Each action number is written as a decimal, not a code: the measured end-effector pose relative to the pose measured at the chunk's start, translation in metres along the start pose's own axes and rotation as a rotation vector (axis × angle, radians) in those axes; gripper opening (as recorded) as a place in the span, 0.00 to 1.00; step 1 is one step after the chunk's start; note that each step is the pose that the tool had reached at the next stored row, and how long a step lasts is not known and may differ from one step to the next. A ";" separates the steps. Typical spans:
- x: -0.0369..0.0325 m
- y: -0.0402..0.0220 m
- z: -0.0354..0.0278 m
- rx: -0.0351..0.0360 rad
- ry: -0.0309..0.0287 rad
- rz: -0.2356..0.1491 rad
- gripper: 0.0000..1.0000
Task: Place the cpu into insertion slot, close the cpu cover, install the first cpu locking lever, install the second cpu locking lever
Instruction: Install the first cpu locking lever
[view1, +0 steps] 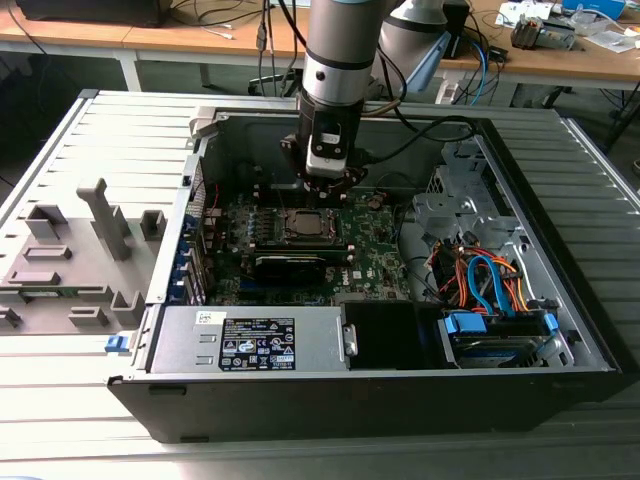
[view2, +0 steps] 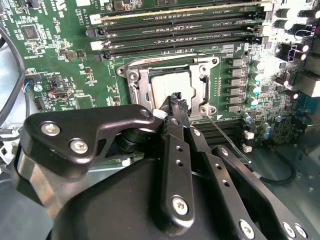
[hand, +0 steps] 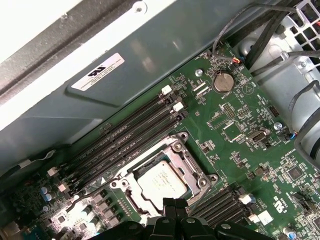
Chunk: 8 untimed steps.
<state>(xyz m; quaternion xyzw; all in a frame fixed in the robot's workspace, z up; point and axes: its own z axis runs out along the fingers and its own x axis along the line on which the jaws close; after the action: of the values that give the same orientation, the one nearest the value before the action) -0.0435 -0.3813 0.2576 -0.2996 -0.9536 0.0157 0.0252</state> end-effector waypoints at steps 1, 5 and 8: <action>0.0000 0.0000 0.0000 0.0001 -0.0001 -0.003 0.11; 0.0000 0.0000 0.0000 0.0005 -0.0006 -0.013 0.11; 0.0000 0.0000 0.0000 0.0007 -0.0009 -0.020 0.11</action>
<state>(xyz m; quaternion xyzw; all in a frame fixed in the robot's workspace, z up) -0.0435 -0.3813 0.2576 -0.2901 -0.9565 0.0159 0.0250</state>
